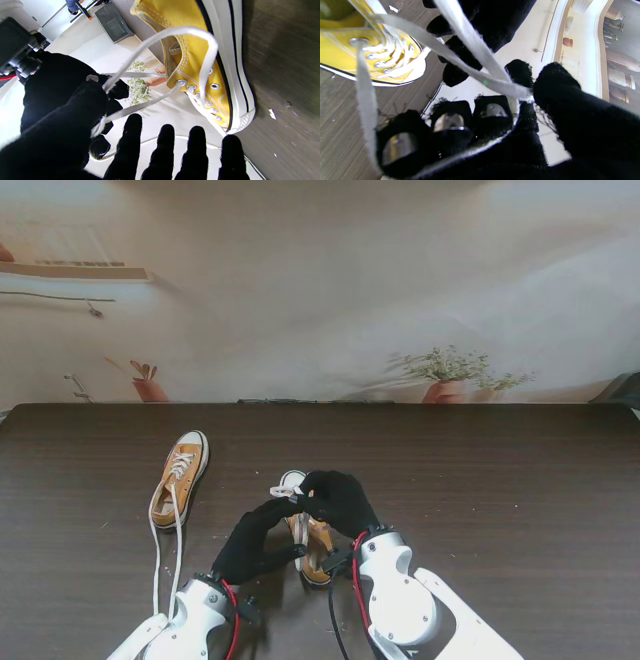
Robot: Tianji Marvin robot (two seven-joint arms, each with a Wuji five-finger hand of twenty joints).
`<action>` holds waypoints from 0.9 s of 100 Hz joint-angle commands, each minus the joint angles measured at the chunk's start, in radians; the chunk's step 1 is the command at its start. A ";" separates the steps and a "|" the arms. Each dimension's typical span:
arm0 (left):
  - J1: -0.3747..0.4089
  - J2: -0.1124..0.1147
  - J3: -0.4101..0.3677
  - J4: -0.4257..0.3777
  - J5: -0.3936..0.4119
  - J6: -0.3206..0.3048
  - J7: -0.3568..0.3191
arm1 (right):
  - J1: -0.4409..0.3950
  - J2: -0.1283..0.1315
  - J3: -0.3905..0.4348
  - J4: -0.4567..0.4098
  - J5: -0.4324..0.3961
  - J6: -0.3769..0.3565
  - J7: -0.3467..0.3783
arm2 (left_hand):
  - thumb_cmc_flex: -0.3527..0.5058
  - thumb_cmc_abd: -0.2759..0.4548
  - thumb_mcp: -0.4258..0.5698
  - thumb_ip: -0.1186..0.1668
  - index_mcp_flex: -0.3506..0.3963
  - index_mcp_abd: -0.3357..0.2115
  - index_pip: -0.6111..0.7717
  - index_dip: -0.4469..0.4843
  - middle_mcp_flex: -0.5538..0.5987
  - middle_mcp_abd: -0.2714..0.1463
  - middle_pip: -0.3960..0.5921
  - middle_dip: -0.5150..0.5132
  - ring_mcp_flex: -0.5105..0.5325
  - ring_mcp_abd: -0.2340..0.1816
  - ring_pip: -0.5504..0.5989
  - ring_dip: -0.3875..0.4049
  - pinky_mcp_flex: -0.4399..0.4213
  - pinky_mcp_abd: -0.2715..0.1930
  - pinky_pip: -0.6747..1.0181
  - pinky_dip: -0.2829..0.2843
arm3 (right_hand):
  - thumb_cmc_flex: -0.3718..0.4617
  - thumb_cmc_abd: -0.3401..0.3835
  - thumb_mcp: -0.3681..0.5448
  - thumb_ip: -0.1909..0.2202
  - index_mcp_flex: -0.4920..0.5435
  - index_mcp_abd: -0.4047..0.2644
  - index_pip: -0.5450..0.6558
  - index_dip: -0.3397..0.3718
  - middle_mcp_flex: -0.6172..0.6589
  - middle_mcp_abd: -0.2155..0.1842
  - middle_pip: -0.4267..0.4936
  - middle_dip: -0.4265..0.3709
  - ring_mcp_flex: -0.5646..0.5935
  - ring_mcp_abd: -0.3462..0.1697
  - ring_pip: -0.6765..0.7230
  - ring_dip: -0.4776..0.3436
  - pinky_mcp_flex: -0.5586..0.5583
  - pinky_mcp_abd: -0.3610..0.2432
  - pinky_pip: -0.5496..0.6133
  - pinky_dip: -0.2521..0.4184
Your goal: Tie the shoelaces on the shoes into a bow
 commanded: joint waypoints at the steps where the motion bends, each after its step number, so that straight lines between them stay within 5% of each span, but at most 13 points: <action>1: -0.004 -0.005 0.005 -0.002 -0.014 0.007 -0.024 | -0.004 0.003 -0.001 -0.004 -0.001 0.000 0.014 | 0.002 0.021 0.003 -0.010 0.049 -0.108 0.051 0.025 -0.013 -0.022 0.004 0.028 -0.022 -0.024 -0.002 0.016 -0.010 -0.047 -0.011 0.013 | 0.032 -0.017 0.032 0.015 -0.002 0.007 0.025 0.017 0.060 0.005 0.024 0.013 0.024 -0.017 0.021 0.013 0.036 0.008 0.077 0.000; 15: -0.015 -0.013 0.024 0.013 -0.022 0.019 0.000 | -0.005 0.003 -0.001 -0.003 -0.004 0.001 0.013 | 0.017 0.036 0.010 -0.002 0.126 -0.112 0.220 0.116 0.020 -0.015 0.025 0.041 -0.002 -0.013 0.017 0.021 0.007 -0.034 0.004 0.029 | 0.031 -0.018 0.033 0.015 0.000 0.008 0.026 0.018 0.060 0.003 0.024 0.013 0.024 -0.017 0.021 0.013 0.035 0.010 0.075 0.000; 24: -0.024 -0.022 0.039 0.023 -0.018 0.032 0.037 | -0.006 0.004 -0.003 -0.003 -0.007 -0.001 0.012 | 0.092 -0.003 -0.067 -0.061 0.147 -0.128 0.374 0.213 0.045 -0.007 0.047 0.053 0.016 -0.005 0.040 0.025 0.019 -0.024 0.038 0.035 | 0.031 -0.018 0.033 0.014 -0.001 0.009 0.026 0.017 0.060 0.004 0.023 0.013 0.024 -0.017 0.021 0.014 0.035 0.010 0.074 -0.001; 54: -0.055 -0.046 0.088 0.051 0.040 0.090 0.164 | -0.018 0.008 -0.005 -0.015 -0.024 -0.020 0.010 | 0.182 -0.031 -0.203 -0.041 0.130 -0.180 0.923 0.255 0.139 -0.010 0.147 0.103 0.090 0.014 0.124 0.028 0.063 0.012 0.205 -0.011 | 0.031 -0.021 0.035 0.014 0.001 0.009 0.027 0.018 0.061 0.004 0.022 0.012 0.024 -0.017 0.021 0.014 0.034 0.013 0.069 -0.003; 71: -0.062 -0.055 0.101 0.048 0.043 0.117 0.195 | -0.027 0.012 -0.004 -0.024 -0.040 -0.032 0.010 | 0.245 0.072 -0.429 0.022 0.133 -0.147 0.994 0.278 0.164 0.012 0.169 0.121 0.101 0.027 0.140 0.024 0.068 0.023 0.251 -0.042 | 0.029 -0.020 0.035 0.014 0.002 0.007 0.028 0.018 0.062 0.002 0.020 0.012 0.024 -0.017 0.018 0.013 0.033 0.015 0.064 -0.004; 90: -0.065 -0.067 0.105 0.051 0.001 0.100 0.207 | -0.033 0.014 0.003 -0.032 -0.042 -0.037 0.011 | 0.281 0.172 -0.534 0.041 0.220 -0.127 0.925 0.379 0.183 0.015 0.161 0.122 0.095 0.033 0.135 0.022 0.059 0.024 0.251 -0.056 | 0.030 -0.023 0.036 0.014 0.003 0.008 0.028 0.018 0.062 0.002 0.019 0.011 0.024 -0.017 0.016 0.013 0.033 0.017 0.061 -0.006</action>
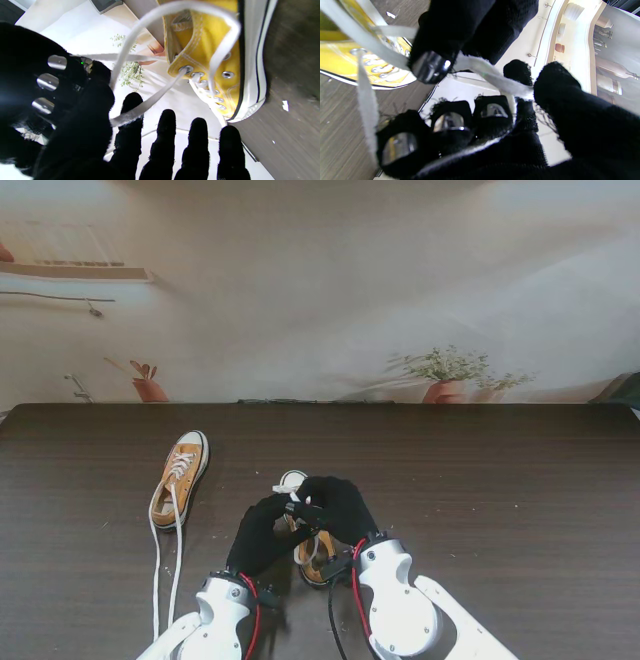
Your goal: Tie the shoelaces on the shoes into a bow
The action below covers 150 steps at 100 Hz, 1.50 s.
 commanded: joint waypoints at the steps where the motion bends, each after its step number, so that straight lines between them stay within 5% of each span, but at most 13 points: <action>1: 0.001 -0.009 0.000 -0.009 -0.022 -0.011 -0.019 | -0.006 0.006 0.006 -0.014 -0.002 -0.005 0.014 | 0.023 0.045 -0.055 0.023 0.057 -0.126 -0.028 0.060 0.012 -0.004 -0.001 0.029 0.012 0.005 0.010 0.020 -0.010 0.016 0.017 -0.016 | 0.029 -0.017 0.036 0.014 0.002 -0.002 0.027 0.017 0.062 0.002 0.019 0.011 0.024 -0.017 0.015 0.012 0.033 0.017 0.061 -0.005; 21: 0.018 -0.011 -0.007 -0.022 -0.093 -0.031 -0.056 | -0.011 0.010 0.016 -0.021 -0.004 -0.004 0.022 | 0.040 0.136 -0.065 0.022 0.132 -0.065 -0.129 0.098 0.005 -0.002 -0.025 0.013 -0.014 0.017 -0.015 0.015 -0.041 0.013 -0.010 -0.009 | 0.028 -0.017 0.035 0.014 0.002 -0.003 0.026 0.016 0.062 0.001 0.018 0.011 0.024 -0.017 0.013 0.012 0.032 0.019 0.056 -0.007; 36: 0.035 -0.012 -0.014 -0.036 -0.151 -0.035 -0.084 | -0.010 0.010 0.017 -0.017 -0.004 -0.003 0.024 | 0.070 0.199 -0.080 0.027 0.181 0.030 -0.159 0.119 0.018 0.006 -0.026 0.006 -0.025 0.026 -0.028 0.017 -0.052 0.015 -0.028 0.005 | 0.029 -0.017 0.036 0.014 0.003 -0.001 0.026 0.016 0.063 0.000 0.016 0.010 0.024 -0.017 0.009 0.010 0.031 0.021 0.051 -0.009; 55: 0.046 -0.011 -0.017 -0.048 -0.181 -0.038 -0.100 | -0.009 0.009 0.009 -0.009 -0.004 -0.002 0.021 | 0.040 0.229 -0.036 0.055 0.236 0.098 -0.132 0.255 0.052 0.014 0.014 0.043 -0.026 0.038 -0.042 0.016 -0.053 0.022 -0.042 0.023 | 0.030 -0.017 0.035 0.014 0.003 0.000 0.026 0.015 0.063 0.000 0.014 0.009 0.024 -0.016 0.005 0.009 0.030 0.025 0.045 -0.012; 74: 0.062 -0.018 -0.015 -0.070 -0.273 -0.050 -0.120 | -0.008 0.008 0.003 -0.003 -0.003 -0.009 0.021 | 0.100 0.280 -0.083 0.033 0.279 0.063 -0.365 0.083 0.035 0.010 -0.052 -0.019 -0.044 0.038 -0.071 0.007 -0.071 0.017 -0.083 0.023 | 0.030 -0.017 0.036 0.014 0.004 0.000 0.026 0.015 0.064 0.000 0.014 0.009 0.024 -0.016 0.004 0.009 0.030 0.026 0.044 -0.013; 86: 0.074 -0.018 -0.018 -0.081 -0.329 -0.054 -0.148 | -0.011 0.009 0.003 -0.003 -0.003 -0.015 0.022 | 0.210 0.304 -0.244 0.043 0.229 0.035 -0.575 -0.221 -0.009 0.000 -0.074 -0.029 -0.071 0.028 -0.101 0.013 -0.091 0.001 -0.151 0.060 | 0.030 -0.017 0.035 0.014 0.004 0.000 0.026 0.015 0.063 -0.001 0.015 0.009 0.024 -0.015 0.003 0.008 0.029 0.027 0.043 -0.013; 95: 0.082 -0.015 -0.020 -0.085 -0.346 -0.051 -0.161 | -0.015 0.009 0.002 -0.004 -0.004 -0.016 0.021 | 0.227 0.309 -0.268 0.047 0.183 0.021 -0.689 -0.319 -0.044 -0.004 -0.088 -0.032 -0.087 0.019 -0.113 0.014 -0.101 -0.009 -0.179 0.067 | 0.030 -0.017 0.035 0.014 0.004 0.001 0.026 0.015 0.063 0.000 0.015 0.009 0.024 -0.015 0.003 0.008 0.029 0.028 0.042 -0.014; 127: 0.091 -0.015 -0.022 -0.075 -0.351 -0.043 -0.163 | -0.023 0.010 -0.001 -0.007 -0.006 -0.020 0.022 | 0.221 0.363 -0.284 0.045 -0.016 -0.115 -1.009 -0.359 -0.110 -0.017 -0.118 -0.033 -0.118 0.000 -0.128 0.037 -0.115 -0.031 -0.238 0.120 | 0.029 -0.016 0.035 0.014 0.003 0.001 0.026 0.015 0.064 -0.001 0.015 0.009 0.024 -0.015 0.003 0.008 0.029 0.030 0.040 -0.015; 150: 0.098 -0.015 -0.019 -0.085 -0.360 -0.030 -0.166 | -0.027 0.012 -0.004 -0.010 -0.007 -0.020 0.026 | 0.199 0.401 -0.289 0.050 -0.203 -0.118 -1.105 -0.398 -0.149 -0.018 -0.124 -0.030 -0.133 -0.014 -0.121 0.045 -0.118 -0.044 -0.240 0.130 | 0.030 -0.015 0.034 0.014 0.003 0.001 0.026 0.015 0.064 -0.002 0.016 0.009 0.024 -0.015 0.003 0.009 0.029 0.030 0.040 -0.015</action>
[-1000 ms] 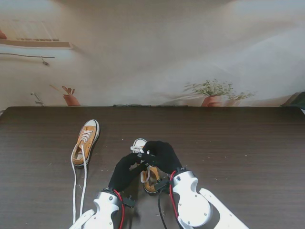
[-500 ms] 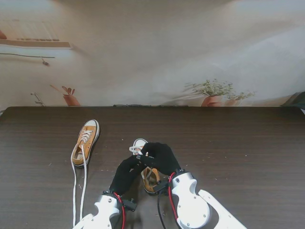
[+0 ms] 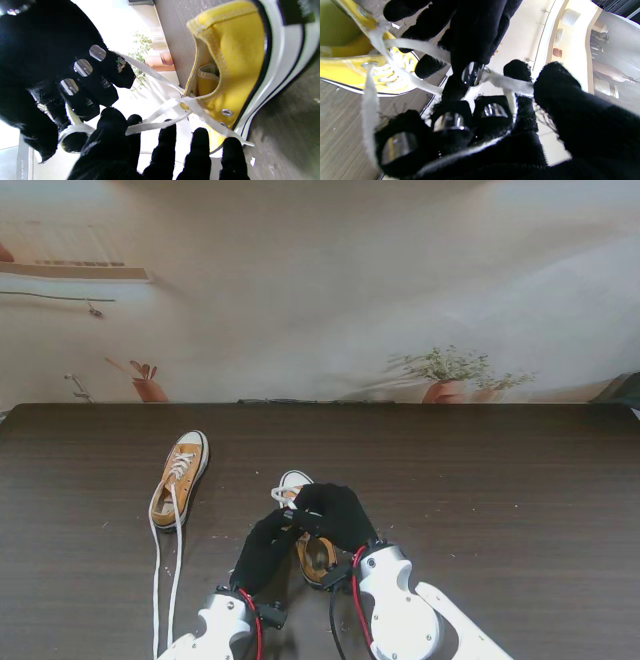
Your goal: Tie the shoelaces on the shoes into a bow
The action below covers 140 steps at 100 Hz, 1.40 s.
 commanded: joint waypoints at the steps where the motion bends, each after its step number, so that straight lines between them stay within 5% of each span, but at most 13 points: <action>1: 0.008 -0.001 0.001 -0.013 0.002 0.008 -0.016 | -0.006 0.005 -0.002 -0.005 -0.003 -0.001 0.016 | 0.000 0.035 -0.041 0.013 -0.072 -0.114 -0.028 -0.037 -0.031 -0.024 -0.003 -0.010 -0.035 -0.034 0.009 0.034 -0.016 -0.047 -0.004 0.026 | 0.030 -0.015 0.035 0.014 0.002 0.000 0.025 0.014 0.064 -0.002 0.016 0.009 0.024 -0.015 0.005 0.009 0.029 0.030 0.040 -0.005; 21: 0.017 -0.007 -0.004 -0.013 -0.025 0.006 -0.004 | -0.013 0.006 -0.001 -0.009 -0.007 -0.001 0.015 | -0.152 -0.055 -0.035 0.019 -0.139 -0.069 -0.034 -0.048 -0.083 -0.019 0.019 0.024 -0.060 -0.046 0.017 0.043 -0.027 -0.067 -0.012 0.055 | 0.031 -0.016 0.035 0.014 0.003 0.001 0.026 0.015 0.064 -0.001 0.016 0.009 0.024 -0.015 0.005 0.009 0.029 0.030 0.040 -0.005; 44: 0.041 -0.007 -0.021 -0.039 -0.180 -0.021 -0.055 | -0.016 0.008 0.002 -0.010 -0.015 -0.002 0.016 | -0.144 -0.149 0.000 0.029 -0.132 -0.055 0.015 -0.023 -0.117 -0.040 0.014 0.030 -0.083 -0.070 0.008 0.038 -0.042 -0.093 -0.029 0.055 | 0.029 -0.016 0.034 0.014 0.003 -0.001 0.026 0.015 0.063 -0.001 0.016 0.009 0.024 -0.015 0.005 0.009 0.028 0.030 0.039 -0.005; 46: 0.043 -0.006 -0.024 -0.040 -0.194 -0.026 -0.063 | -0.016 0.008 0.002 -0.010 -0.016 -0.002 0.016 | -0.253 -0.220 0.249 -0.001 -0.139 -0.065 0.029 -0.016 -0.129 -0.046 0.015 0.030 -0.089 -0.078 0.003 0.036 -0.043 -0.102 -0.046 0.060 | 0.029 -0.015 0.034 0.014 0.003 -0.001 0.026 0.015 0.063 -0.003 0.016 0.009 0.024 -0.015 0.005 0.009 0.028 0.030 0.039 -0.005; 48: 0.044 -0.006 -0.025 -0.039 -0.204 -0.033 -0.068 | -0.016 0.008 0.003 -0.010 -0.016 -0.002 0.016 | -0.280 -0.243 0.319 -0.010 -0.140 -0.068 0.033 -0.014 -0.131 -0.050 0.015 0.030 -0.091 -0.081 0.002 0.036 -0.044 -0.105 -0.049 0.058 | 0.030 -0.015 0.034 0.014 0.003 -0.001 0.026 0.015 0.063 -0.003 0.016 0.009 0.024 -0.015 0.005 0.009 0.028 0.030 0.039 -0.005; 64: 0.053 -0.002 -0.037 -0.039 -0.244 -0.058 -0.093 | -0.014 0.007 0.007 -0.009 -0.015 0.001 0.015 | -0.274 -0.312 0.460 -0.016 -0.122 -0.044 0.053 -0.004 -0.150 -0.061 0.012 0.028 -0.102 -0.096 -0.007 0.033 -0.050 -0.118 -0.072 0.050 | 0.031 -0.015 0.034 0.014 0.001 -0.002 0.025 0.014 0.062 -0.002 0.016 0.009 0.024 -0.014 0.002 0.008 0.028 0.030 0.038 -0.006; 71: 0.058 -0.003 -0.040 -0.043 -0.260 -0.055 -0.096 | -0.013 0.007 0.008 -0.008 -0.015 0.001 0.013 | -0.254 -0.275 0.445 -0.025 -0.119 -0.025 0.066 0.004 -0.156 -0.059 0.013 0.025 -0.103 -0.096 -0.008 0.033 -0.049 -0.119 -0.082 0.048 | 0.029 -0.013 0.033 0.014 0.001 -0.001 0.025 0.015 0.062 -0.003 0.016 0.009 0.024 -0.014 0.002 0.008 0.028 0.031 0.038 -0.006; 83: 0.066 -0.007 -0.039 -0.053 -0.300 -0.046 -0.093 | -0.014 0.002 0.007 -0.008 0.005 -0.001 0.006 | -0.155 -0.140 0.179 0.000 -0.105 -0.015 0.084 0.016 -0.153 -0.047 0.011 0.019 -0.103 -0.087 -0.010 0.034 -0.046 -0.111 -0.114 0.066 | 0.027 -0.009 0.031 0.014 -0.001 -0.001 0.024 0.014 0.061 -0.004 0.017 0.009 0.024 -0.014 0.002 0.008 0.028 0.032 0.036 -0.007; 99: 0.072 -0.013 -0.033 -0.073 -0.340 -0.031 -0.080 | -0.010 0.005 0.008 0.001 0.068 -0.052 0.042 | -0.158 -0.113 0.138 0.000 -0.071 -0.010 0.108 0.026 -0.138 -0.034 0.012 0.019 -0.097 -0.077 -0.009 0.036 -0.042 -0.102 -0.123 0.070 | 0.021 -0.002 0.018 0.014 -0.012 -0.058 0.015 0.012 0.045 -0.012 0.014 0.011 0.025 -0.018 -0.030 -0.009 0.010 0.027 0.014 -0.017; 104: 0.072 -0.014 -0.031 -0.077 -0.352 -0.030 -0.080 | -0.007 0.005 0.008 0.004 0.076 -0.060 0.048 | -0.111 -0.089 0.040 0.016 -0.062 -0.010 0.124 0.039 -0.133 -0.034 0.011 0.023 -0.093 -0.077 -0.010 0.041 -0.035 -0.101 -0.141 0.097 | 0.021 -0.004 0.016 0.015 -0.011 -0.066 0.014 0.012 0.042 -0.012 0.013 0.011 0.025 -0.018 -0.033 -0.011 0.006 0.026 0.013 -0.017; 132: 0.071 -0.036 -0.013 -0.119 -0.454 -0.005 -0.029 | 0.000 0.005 0.004 0.014 0.073 -0.073 0.050 | -0.099 -0.119 0.049 0.021 -0.011 -0.007 0.257 0.108 -0.085 -0.031 0.049 0.039 -0.066 -0.068 0.029 0.051 -0.011 -0.089 -0.107 0.121 | 0.022 -0.003 0.015 0.016 -0.009 -0.062 0.016 0.013 0.040 -0.014 0.013 0.012 0.025 -0.019 -0.037 -0.016 0.003 0.023 0.012 -0.019; 140: 0.070 -0.044 -0.008 -0.133 -0.487 0.012 -0.005 | 0.000 0.006 0.003 0.017 0.070 -0.075 0.051 | -0.134 -0.174 0.169 0.000 0.007 -0.006 0.331 0.152 -0.071 -0.033 0.069 0.044 -0.058 -0.066 0.052 0.045 -0.015 -0.088 -0.051 0.099 | 0.021 -0.004 0.017 0.016 -0.009 -0.061 0.017 0.014 0.041 -0.013 0.013 0.012 0.025 -0.019 -0.037 -0.017 0.002 0.022 0.012 -0.019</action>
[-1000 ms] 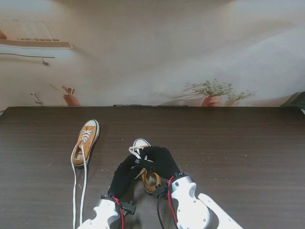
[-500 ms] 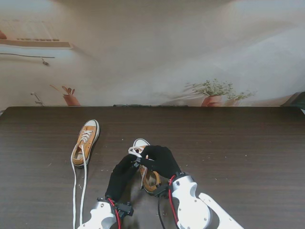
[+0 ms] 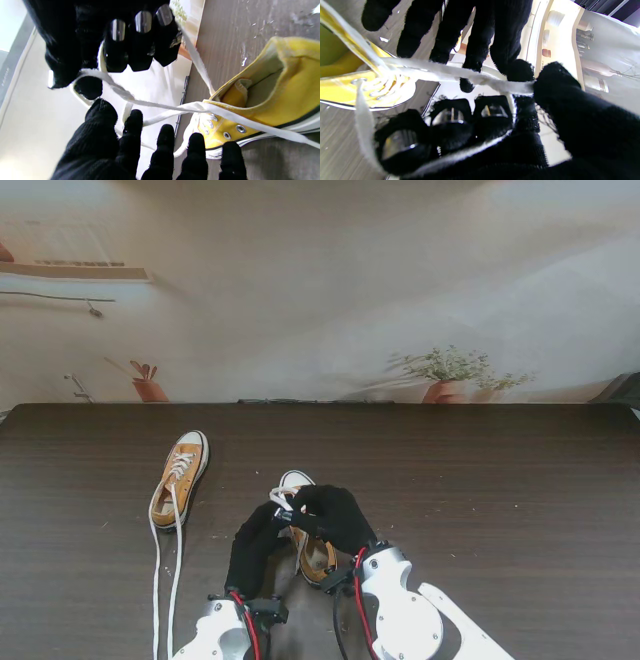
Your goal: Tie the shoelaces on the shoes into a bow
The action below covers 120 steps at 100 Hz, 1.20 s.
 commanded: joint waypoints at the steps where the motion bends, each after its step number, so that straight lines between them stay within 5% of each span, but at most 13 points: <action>1: 0.002 -0.017 0.005 -0.027 -0.018 0.019 -0.006 | 0.000 0.004 -0.002 0.004 -0.002 -0.003 0.014 | 0.006 -0.063 0.062 -0.007 0.041 -0.009 0.071 0.049 0.021 -0.009 0.035 0.031 0.026 -0.006 0.042 0.033 0.009 -0.064 0.053 0.002 | 0.022 -0.004 0.017 0.016 -0.009 -0.030 0.017 0.014 0.041 -0.013 0.013 0.012 0.025 -0.019 -0.002 -0.012 0.014 0.022 0.022 -0.007; 14: -0.006 -0.036 0.017 -0.038 -0.016 0.062 0.065 | 0.001 0.004 -0.005 0.008 -0.008 -0.008 0.015 | 0.047 -0.120 0.059 -0.014 0.029 -0.014 0.262 0.153 0.048 -0.008 0.075 0.045 0.047 0.001 0.080 0.039 0.010 -0.057 0.142 -0.005 | 0.021 -0.005 0.018 0.016 -0.008 -0.031 0.018 0.014 0.042 -0.014 0.013 0.012 0.025 -0.019 -0.001 -0.013 0.013 0.021 0.022 -0.007; 34: -0.021 -0.064 0.032 -0.049 -0.018 0.123 0.166 | 0.003 0.004 -0.009 0.013 -0.014 -0.017 0.013 | 0.078 -0.169 0.056 -0.006 -0.006 -0.042 0.561 0.210 0.100 -0.010 0.143 0.060 0.087 0.008 0.150 0.033 0.022 -0.042 0.302 -0.091 | 0.021 -0.006 0.020 0.016 -0.006 -0.030 0.019 0.014 0.042 -0.013 0.013 0.012 0.025 -0.019 -0.001 -0.014 0.013 0.021 0.022 -0.008; 54: -0.032 -0.081 0.042 -0.054 -0.005 0.181 0.227 | -0.002 0.006 -0.011 0.013 -0.024 -0.030 0.011 | 0.048 -0.201 0.108 -0.018 -0.008 -0.044 0.656 0.243 0.123 -0.005 0.174 0.066 0.107 0.016 0.183 0.027 0.035 -0.031 0.365 -0.130 | 0.020 -0.007 0.020 0.016 -0.005 -0.030 0.019 0.015 0.043 -0.011 0.013 0.012 0.025 -0.019 -0.001 -0.014 0.013 0.021 0.022 -0.008; 63: -0.029 -0.084 0.043 -0.058 0.013 0.201 0.241 | -0.002 0.007 -0.010 0.012 -0.028 -0.033 0.010 | 0.012 -0.193 0.109 -0.020 0.001 -0.002 0.581 0.186 0.119 0.008 0.174 0.063 0.101 0.024 0.187 0.023 0.031 -0.030 0.379 -0.145 | 0.020 -0.009 0.021 0.016 -0.005 -0.033 0.019 0.014 0.043 -0.012 0.013 0.012 0.025 -0.020 -0.002 -0.015 0.013 0.021 0.022 -0.008; 76: -0.027 -0.082 0.040 -0.059 0.022 0.222 0.237 | -0.002 0.007 -0.009 0.011 -0.031 -0.037 0.009 | -0.111 -0.151 0.247 -0.044 0.122 0.102 0.256 0.083 0.113 0.023 0.160 0.054 0.086 0.032 0.180 0.014 0.021 -0.032 0.390 -0.178 | 0.020 -0.009 0.022 0.016 -0.004 -0.032 0.019 0.014 0.044 -0.010 0.013 0.012 0.025 -0.020 -0.002 -0.015 0.013 0.021 0.022 -0.008; 86: -0.029 -0.081 0.042 -0.063 -0.002 0.224 0.225 | -0.004 0.008 -0.010 0.010 -0.038 -0.044 0.007 | -0.158 -0.109 0.296 -0.029 0.199 0.126 0.033 0.001 0.114 0.029 0.151 0.050 0.080 0.031 0.175 0.014 0.015 -0.038 0.390 -0.176 | 0.020 -0.010 0.023 0.015 -0.004 -0.032 0.019 0.014 0.044 -0.011 0.013 0.012 0.025 -0.021 -0.002 -0.016 0.013 0.021 0.022 -0.008; 104: -0.035 -0.074 0.050 -0.079 -0.066 0.234 0.184 | -0.006 0.008 -0.015 0.011 -0.051 -0.053 0.003 | -0.171 -0.049 0.200 -0.027 0.223 0.152 -0.210 -0.114 0.084 0.031 0.119 0.045 0.045 0.029 0.154 0.021 -0.010 -0.051 0.371 -0.166 | 0.019 -0.013 0.024 0.015 -0.001 -0.032 0.020 0.015 0.046 -0.010 0.013 0.012 0.025 -0.023 -0.002 -0.016 0.013 0.021 0.022 -0.008; 120: -0.036 -0.061 0.044 -0.104 -0.114 0.275 0.129 | -0.012 0.012 -0.012 0.006 -0.073 -0.069 -0.002 | -0.114 0.011 -0.018 -0.001 0.222 0.151 -0.271 -0.146 0.056 0.041 0.093 0.069 0.023 0.028 0.129 0.046 -0.020 -0.062 0.340 -0.148 | 0.017 -0.014 0.026 0.015 0.001 -0.035 0.020 0.015 0.047 -0.011 0.012 0.012 0.025 -0.025 -0.001 -0.016 0.013 0.021 0.022 -0.008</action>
